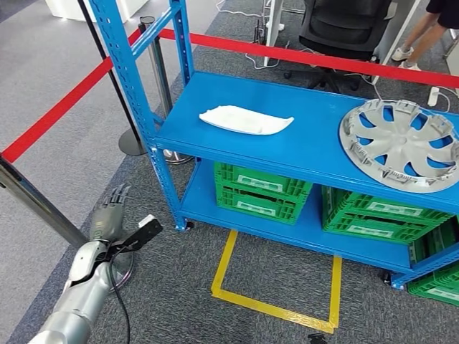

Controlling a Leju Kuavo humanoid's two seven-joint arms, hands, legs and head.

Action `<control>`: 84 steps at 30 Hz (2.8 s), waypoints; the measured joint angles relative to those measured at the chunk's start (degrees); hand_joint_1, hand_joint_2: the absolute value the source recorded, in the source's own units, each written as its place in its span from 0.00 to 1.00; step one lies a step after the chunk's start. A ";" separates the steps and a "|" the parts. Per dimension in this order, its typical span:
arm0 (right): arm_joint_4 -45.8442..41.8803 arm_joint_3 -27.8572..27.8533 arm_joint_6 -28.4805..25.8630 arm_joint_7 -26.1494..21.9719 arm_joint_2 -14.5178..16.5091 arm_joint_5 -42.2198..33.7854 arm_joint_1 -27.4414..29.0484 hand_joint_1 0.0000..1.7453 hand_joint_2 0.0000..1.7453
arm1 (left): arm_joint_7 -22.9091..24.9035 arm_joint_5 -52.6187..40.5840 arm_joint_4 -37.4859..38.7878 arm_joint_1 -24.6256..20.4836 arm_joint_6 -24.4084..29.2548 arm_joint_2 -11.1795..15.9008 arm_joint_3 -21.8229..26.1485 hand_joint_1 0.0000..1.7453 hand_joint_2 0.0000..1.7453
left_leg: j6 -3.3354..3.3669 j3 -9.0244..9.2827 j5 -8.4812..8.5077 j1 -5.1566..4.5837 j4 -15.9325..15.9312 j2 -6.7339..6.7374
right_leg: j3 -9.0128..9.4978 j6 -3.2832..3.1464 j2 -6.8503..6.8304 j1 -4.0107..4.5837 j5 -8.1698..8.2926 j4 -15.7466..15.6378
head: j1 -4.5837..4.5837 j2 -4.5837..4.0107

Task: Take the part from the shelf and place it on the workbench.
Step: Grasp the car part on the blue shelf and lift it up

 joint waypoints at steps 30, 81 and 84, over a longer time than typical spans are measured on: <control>0.00 5.14 1.10 1.74 0.01 0.67 -1.17 0.00 0.00 | 10.81 -16.90 2.55 -18.15 2.54 1.57 -15.72 0.00 1.00 | 0.00 -0.14 0.24 -0.01 0.00 0.01 | -0.16 0.05 0.02 -0.01 0.23 0.04 | -0.01 0.00; 0.14 8.26 2.13 2.86 0.22 0.38 -1.41 0.00 0.00 | 3.19 -14.86 23.88 -28.07 0.22 1.12 -17.58 0.00 1.00 | -0.05 -0.21 0.31 -0.01 0.00 0.00 | -0.27 0.04 0.02 -0.01 0.29 0.11 | -0.01 0.00; 0.15 8.53 2.19 2.82 0.22 0.28 -1.40 0.00 0.00 | 0.43 -14.46 23.47 -28.31 0.11 -0.35 -18.40 0.00 1.00 | -0.05 -0.22 0.32 -0.03 0.00 0.00 | -0.25 0.04 0.02 -0.04 0.29 0.11 | 0.01 0.00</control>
